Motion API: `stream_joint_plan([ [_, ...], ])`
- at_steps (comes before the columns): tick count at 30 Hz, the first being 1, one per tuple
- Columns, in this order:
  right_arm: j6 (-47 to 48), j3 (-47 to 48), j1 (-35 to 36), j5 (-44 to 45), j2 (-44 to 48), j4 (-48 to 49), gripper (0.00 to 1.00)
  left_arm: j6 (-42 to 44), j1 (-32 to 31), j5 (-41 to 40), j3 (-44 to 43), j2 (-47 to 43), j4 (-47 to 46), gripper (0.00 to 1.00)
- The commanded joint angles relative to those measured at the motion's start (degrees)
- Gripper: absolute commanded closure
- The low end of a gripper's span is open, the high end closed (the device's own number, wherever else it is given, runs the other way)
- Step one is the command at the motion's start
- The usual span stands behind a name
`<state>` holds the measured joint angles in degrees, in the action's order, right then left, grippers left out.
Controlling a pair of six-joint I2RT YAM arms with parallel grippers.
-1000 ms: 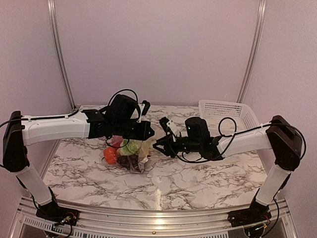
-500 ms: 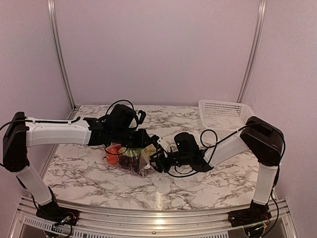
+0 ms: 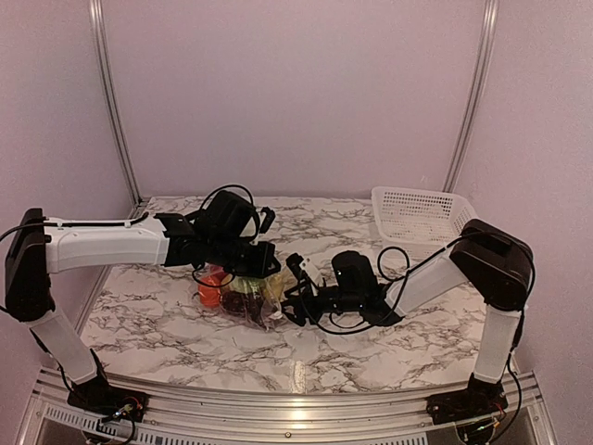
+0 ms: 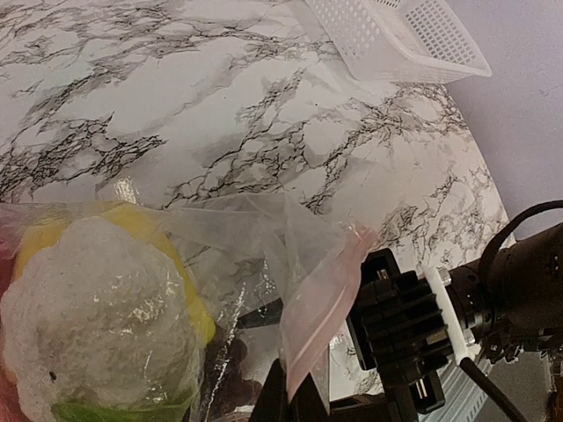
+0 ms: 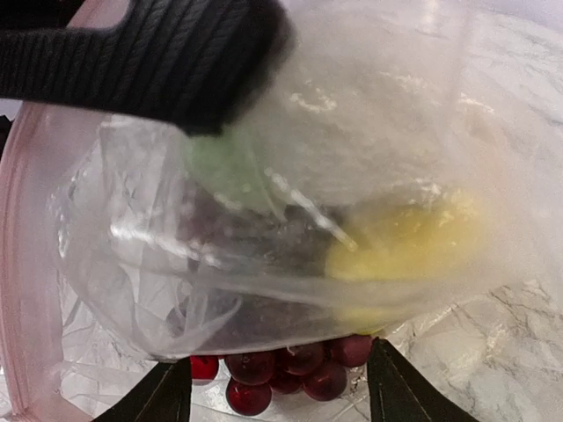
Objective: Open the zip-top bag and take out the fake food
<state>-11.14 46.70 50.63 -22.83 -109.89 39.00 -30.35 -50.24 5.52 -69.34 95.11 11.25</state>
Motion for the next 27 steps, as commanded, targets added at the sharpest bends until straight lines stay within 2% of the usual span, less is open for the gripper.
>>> stream_joint_plan([
  [1, -0.6, 2.0, 0.3, -0.5, -0.3, -1.1, 0.32, 0.8, 0.3, -0.9, -0.5, -2.5, 2.6, 1.0],
  [7, 0.4, 5.9, 0.2, 1.5, -4.0, -9.3, 0.28, 1.3, 0.2, 0.2, 1.4, -2.7, 1.6, 1.0],
  [15, -1.4, 8.8, 0.3, 6.7, -7.6, -14.5, 0.2, 1.1, 0.2, 0.7, 3.5, -1.5, -0.3, 1.0],
  [19, -0.8, 8.3, 0.3, 9.3, -7.9, -17.4, 0.21, 0.9, 0.2, 0.3, 4.0, -1.1, -0.4, 1.0],
  [21, -0.2, 8.1, 0.3, 10.1, -7.8, -19.2, 0.25, 0.8, 0.3, 0.2, 4.1, -0.9, -0.3, 1.0],
  [23, 0.6, 8.0, 0.3, 9.6, -7.3, -20.9, 0.35, 0.7, 0.2, 0.2, 4.1, -0.8, -0.3, 1.0],
  [27, 0.9, 6.8, 0.5, 6.3, -5.2, -22.1, 0.44, 1.0, 0.2, 0.6, 4.1, 0.0, -0.3, 1.0],
])
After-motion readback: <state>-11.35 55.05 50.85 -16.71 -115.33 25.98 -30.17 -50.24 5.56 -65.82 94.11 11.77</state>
